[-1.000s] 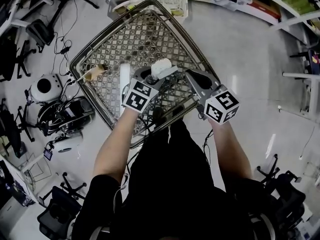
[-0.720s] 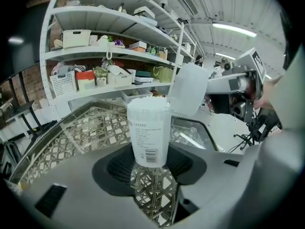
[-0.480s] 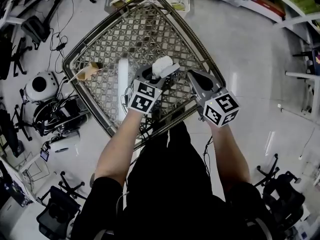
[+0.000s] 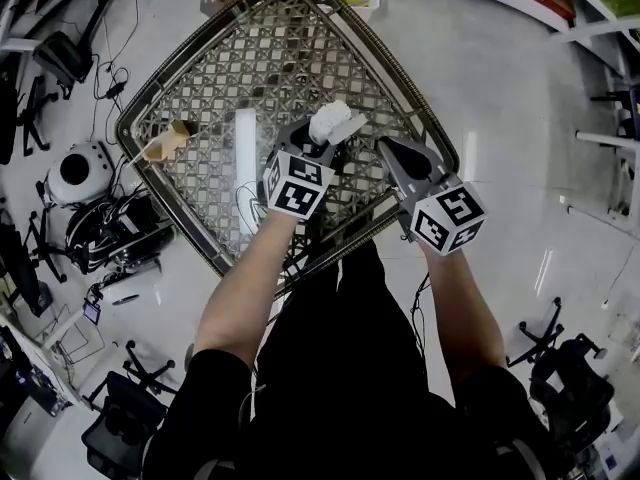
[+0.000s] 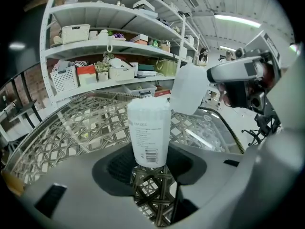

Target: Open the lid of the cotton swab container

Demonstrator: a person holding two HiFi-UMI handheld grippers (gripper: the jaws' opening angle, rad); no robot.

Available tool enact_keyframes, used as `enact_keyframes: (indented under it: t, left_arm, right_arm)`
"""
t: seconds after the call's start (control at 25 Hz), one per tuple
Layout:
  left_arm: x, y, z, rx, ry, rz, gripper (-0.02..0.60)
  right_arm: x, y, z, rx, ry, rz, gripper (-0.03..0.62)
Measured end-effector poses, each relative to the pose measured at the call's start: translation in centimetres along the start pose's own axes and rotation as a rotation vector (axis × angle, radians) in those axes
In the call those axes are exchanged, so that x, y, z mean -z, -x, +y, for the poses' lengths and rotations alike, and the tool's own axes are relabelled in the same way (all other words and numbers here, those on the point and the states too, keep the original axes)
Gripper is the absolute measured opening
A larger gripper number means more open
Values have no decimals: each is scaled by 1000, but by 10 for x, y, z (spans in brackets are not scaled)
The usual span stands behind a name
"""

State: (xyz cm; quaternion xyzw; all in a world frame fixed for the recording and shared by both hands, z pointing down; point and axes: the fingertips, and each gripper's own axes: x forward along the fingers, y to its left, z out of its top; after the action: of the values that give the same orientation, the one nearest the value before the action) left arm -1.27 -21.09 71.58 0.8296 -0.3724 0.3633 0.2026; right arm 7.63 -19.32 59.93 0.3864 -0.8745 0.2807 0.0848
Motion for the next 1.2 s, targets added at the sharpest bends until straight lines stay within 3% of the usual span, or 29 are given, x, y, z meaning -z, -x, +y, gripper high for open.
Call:
enact_keyframes:
  t: [0.88,1.2]
  left_arm:
    - [0,1,3,16,-22,-41,210]
    - [20,19,4,38,44,58,210]
  right_arm:
    - [-4,24,22,23,-2,-1,11]
    - [-21,36,43,14,11,-15,11]
